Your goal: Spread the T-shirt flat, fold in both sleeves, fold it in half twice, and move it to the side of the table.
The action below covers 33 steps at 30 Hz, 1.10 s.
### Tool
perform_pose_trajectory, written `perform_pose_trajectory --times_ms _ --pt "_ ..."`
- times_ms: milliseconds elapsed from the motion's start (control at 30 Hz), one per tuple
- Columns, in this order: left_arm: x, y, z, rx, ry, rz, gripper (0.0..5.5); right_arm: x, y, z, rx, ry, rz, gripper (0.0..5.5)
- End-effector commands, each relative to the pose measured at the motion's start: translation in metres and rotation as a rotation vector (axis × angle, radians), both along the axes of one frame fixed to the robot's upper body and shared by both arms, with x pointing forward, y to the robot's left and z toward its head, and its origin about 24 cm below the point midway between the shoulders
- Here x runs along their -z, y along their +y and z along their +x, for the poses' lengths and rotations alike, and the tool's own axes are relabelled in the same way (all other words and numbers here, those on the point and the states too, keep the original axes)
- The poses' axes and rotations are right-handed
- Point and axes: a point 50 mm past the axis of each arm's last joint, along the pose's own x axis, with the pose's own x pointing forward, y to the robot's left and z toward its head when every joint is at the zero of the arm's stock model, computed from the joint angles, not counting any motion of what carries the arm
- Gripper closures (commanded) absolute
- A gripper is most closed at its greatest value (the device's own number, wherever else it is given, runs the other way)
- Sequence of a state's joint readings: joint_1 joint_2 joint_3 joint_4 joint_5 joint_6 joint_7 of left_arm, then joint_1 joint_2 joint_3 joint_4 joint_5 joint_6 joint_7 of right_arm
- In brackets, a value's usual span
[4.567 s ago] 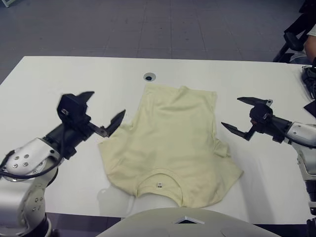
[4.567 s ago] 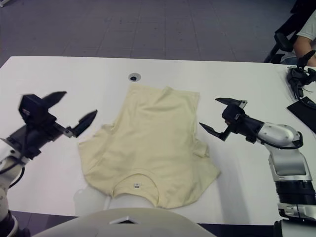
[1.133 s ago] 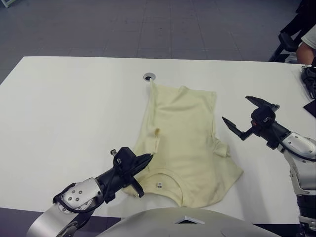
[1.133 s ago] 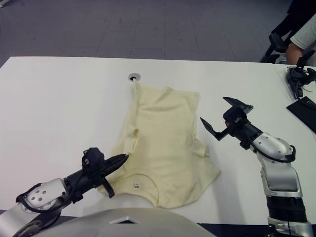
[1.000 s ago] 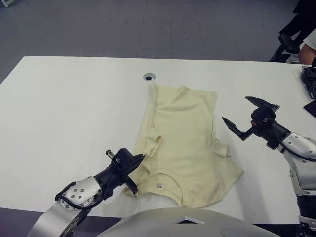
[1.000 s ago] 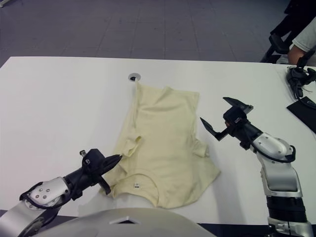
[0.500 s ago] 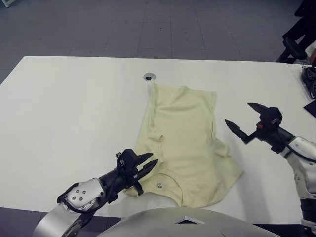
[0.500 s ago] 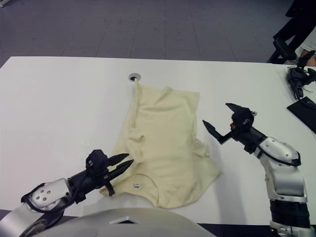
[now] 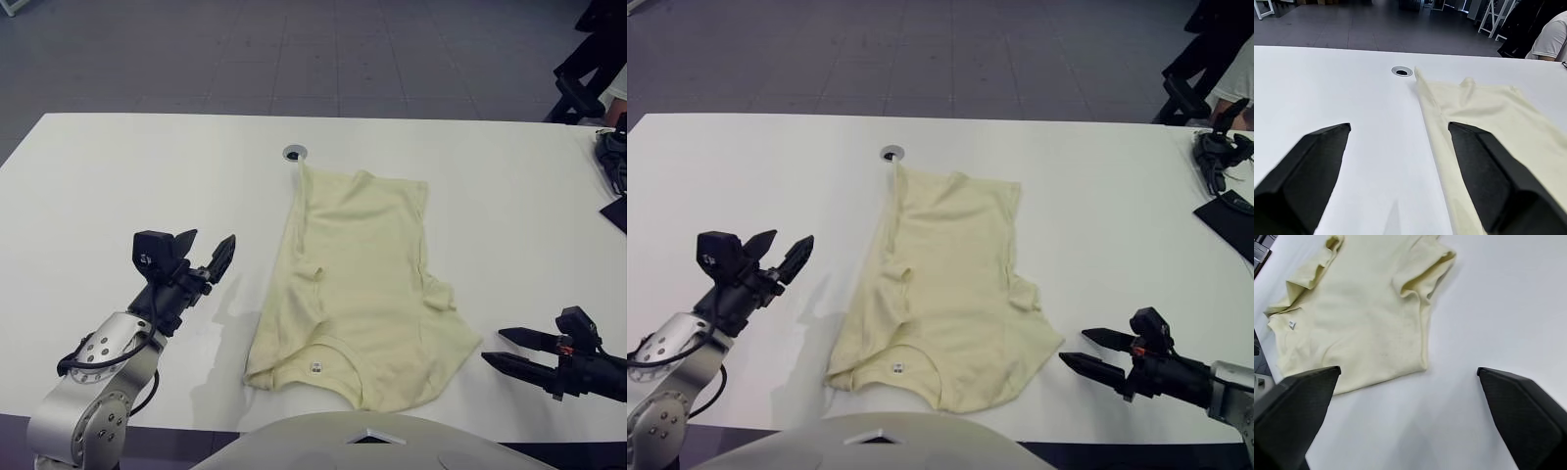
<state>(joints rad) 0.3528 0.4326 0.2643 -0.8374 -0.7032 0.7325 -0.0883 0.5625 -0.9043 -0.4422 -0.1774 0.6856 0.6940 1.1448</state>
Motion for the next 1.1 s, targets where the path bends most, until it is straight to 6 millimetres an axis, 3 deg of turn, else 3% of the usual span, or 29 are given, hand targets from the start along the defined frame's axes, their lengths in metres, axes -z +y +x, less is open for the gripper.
perform_pose_trajectory --times_ms 33,233,500,767,933,1100 --pt "0.001 -0.006 -0.002 0.014 0.025 0.013 1.12 0.004 0.009 0.006 -0.013 -0.024 0.026 0.98" --pt "0.002 -0.009 0.000 0.037 0.031 0.032 0.10 0.003 0.016 0.004 -0.049 -0.007 0.047 2.03" --pt "0.003 -0.013 -0.001 0.061 0.031 0.043 0.10 0.010 0.005 -0.001 -0.035 0.019 -0.021 3.39" --pt "0.005 -0.015 0.000 0.074 0.033 0.043 0.10 0.018 0.017 0.002 -0.067 0.013 0.000 4.64" --pt "0.007 -0.015 -0.001 0.075 0.039 0.048 0.10 0.016 0.012 0.002 -0.056 0.015 -0.002 5.44" --pt "0.009 -0.014 -0.002 0.072 0.045 0.051 0.10 -0.002 0.013 0.011 -0.051 -0.036 0.086 5.49"
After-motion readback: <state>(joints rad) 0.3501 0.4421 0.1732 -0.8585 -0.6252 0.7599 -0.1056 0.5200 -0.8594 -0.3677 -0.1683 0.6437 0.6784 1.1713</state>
